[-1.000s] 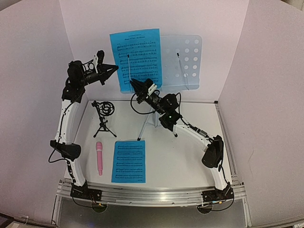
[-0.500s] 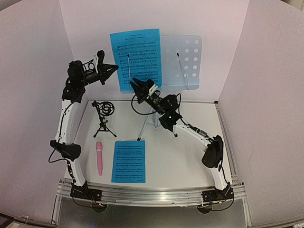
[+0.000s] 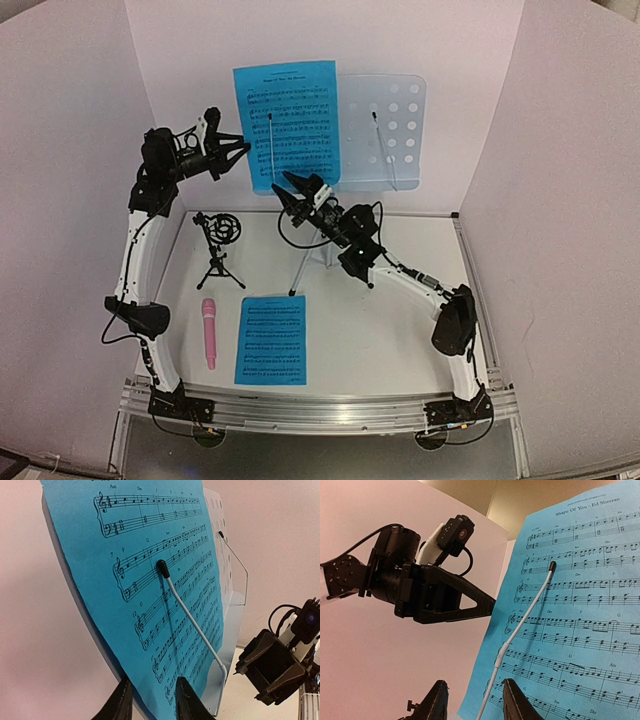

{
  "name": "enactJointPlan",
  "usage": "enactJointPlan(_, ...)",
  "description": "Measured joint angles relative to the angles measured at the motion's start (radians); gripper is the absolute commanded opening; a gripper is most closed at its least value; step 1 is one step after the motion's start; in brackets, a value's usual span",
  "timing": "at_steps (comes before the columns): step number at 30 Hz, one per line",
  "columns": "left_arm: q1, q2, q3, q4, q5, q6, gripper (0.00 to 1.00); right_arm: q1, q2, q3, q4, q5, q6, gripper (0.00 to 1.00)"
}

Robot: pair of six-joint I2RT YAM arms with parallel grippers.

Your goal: Set up the instrument practice props

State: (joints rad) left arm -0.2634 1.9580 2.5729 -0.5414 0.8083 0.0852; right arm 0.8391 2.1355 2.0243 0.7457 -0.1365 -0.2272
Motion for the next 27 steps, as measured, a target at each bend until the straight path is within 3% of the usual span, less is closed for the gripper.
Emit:
enactJointPlan(8,0.000,-0.083,-0.027,-0.088,-0.032,0.069,0.50,0.000,-0.113,-0.089,0.007,-0.014,0.019,0.50)
enactJointPlan(12,0.000,-0.158,-0.059,-0.156,-0.053,0.109,0.55,0.004,-0.184,-0.163,0.004,-0.023,0.050,0.70)
enactJointPlan(16,0.000,-0.255,-0.117,-0.260,-0.065,0.185,0.61,0.024,-0.272,-0.259,-0.059,-0.025,0.095,0.80)
enactJointPlan(21,0.001,-0.463,-0.357,-0.471,-0.077,0.350,0.69,0.069,-0.417,-0.425,-0.232,-0.028,0.233,0.81)
enactJointPlan(27,0.000,-0.713,-0.790,-0.691,-0.098,0.565,0.71,0.133,-0.527,-0.614,-0.453,-0.008,0.434,0.81)
